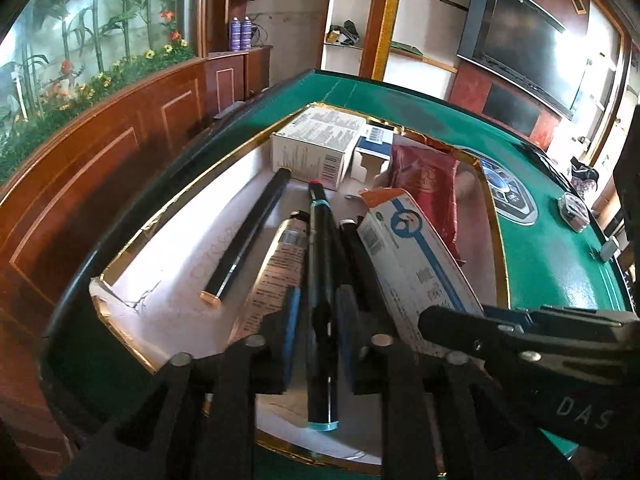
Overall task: Organize objects
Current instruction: 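Carry the marker and the box over the tray with both tools, then open both tools to drop the black marker and the box into the tray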
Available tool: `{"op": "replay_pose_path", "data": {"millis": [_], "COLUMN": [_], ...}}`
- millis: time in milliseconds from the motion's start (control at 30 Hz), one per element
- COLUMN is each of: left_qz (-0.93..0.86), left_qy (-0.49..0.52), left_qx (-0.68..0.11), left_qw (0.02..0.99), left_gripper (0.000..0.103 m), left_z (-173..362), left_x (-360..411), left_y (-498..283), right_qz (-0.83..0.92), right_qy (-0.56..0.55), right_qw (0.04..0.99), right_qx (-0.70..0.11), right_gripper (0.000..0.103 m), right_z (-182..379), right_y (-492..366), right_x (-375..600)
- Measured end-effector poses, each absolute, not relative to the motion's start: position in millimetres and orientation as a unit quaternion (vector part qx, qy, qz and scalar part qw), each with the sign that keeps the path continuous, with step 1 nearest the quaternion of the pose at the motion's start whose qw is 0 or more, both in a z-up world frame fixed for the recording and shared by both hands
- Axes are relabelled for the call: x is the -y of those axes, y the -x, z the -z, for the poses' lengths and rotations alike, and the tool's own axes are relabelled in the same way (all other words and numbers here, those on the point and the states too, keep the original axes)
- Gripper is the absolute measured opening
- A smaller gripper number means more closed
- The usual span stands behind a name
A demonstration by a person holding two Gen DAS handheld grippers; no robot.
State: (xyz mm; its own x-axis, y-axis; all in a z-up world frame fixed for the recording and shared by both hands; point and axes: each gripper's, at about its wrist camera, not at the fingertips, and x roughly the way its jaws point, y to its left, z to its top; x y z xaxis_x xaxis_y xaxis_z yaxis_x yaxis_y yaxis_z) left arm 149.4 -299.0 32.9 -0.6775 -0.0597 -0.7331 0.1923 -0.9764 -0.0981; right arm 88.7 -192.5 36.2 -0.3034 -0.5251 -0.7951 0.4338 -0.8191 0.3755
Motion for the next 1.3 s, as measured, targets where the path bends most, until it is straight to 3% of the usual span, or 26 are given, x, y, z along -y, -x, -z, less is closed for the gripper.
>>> {"op": "replay_pose_path", "data": {"millis": [133,267,433,500,667,1000,1300], "left_qz": [0.913,0.916,0.917,0.918,0.923,0.929,0.933], "left_qy": [-0.386,-0.376,-0.364,-0.359,-0.345,-0.334,-0.330], "left_qx": [-0.093,-0.077,-0.075,-0.075,-0.060,-0.034,0.009], "left_qw": [0.092,0.118,0.144,0.149,0.159,0.159,0.146], "left_gripper": [0.054,0.065,0.080,0.083,0.088,0.091,0.092], "left_z": [-36,-42,-51,-55,-66,-79,-89], "left_x": [308,310,315,315,310,289,252], "left_y": [-153,-156,-160,-162,-167,-170,-167], "right_qz": [0.808,0.808,0.809,0.812,0.827,0.846,0.856], "right_qy": [-0.507,-0.504,-0.498,-0.490,-0.464,-0.429,-0.417], "right_qw": [0.298,0.302,0.305,0.309,0.311,0.307,0.283], "right_qx": [0.046,0.048,0.062,0.064,0.065,0.078,0.117], "right_gripper": [0.024,0.025,0.036,0.045,0.058,0.068,0.072], "right_z": [-36,-37,-40,-44,-57,-75,-77], "right_y": [-89,-88,-88,-90,-97,-106,-103], "right_x": [191,188,182,180,172,143,96]}}
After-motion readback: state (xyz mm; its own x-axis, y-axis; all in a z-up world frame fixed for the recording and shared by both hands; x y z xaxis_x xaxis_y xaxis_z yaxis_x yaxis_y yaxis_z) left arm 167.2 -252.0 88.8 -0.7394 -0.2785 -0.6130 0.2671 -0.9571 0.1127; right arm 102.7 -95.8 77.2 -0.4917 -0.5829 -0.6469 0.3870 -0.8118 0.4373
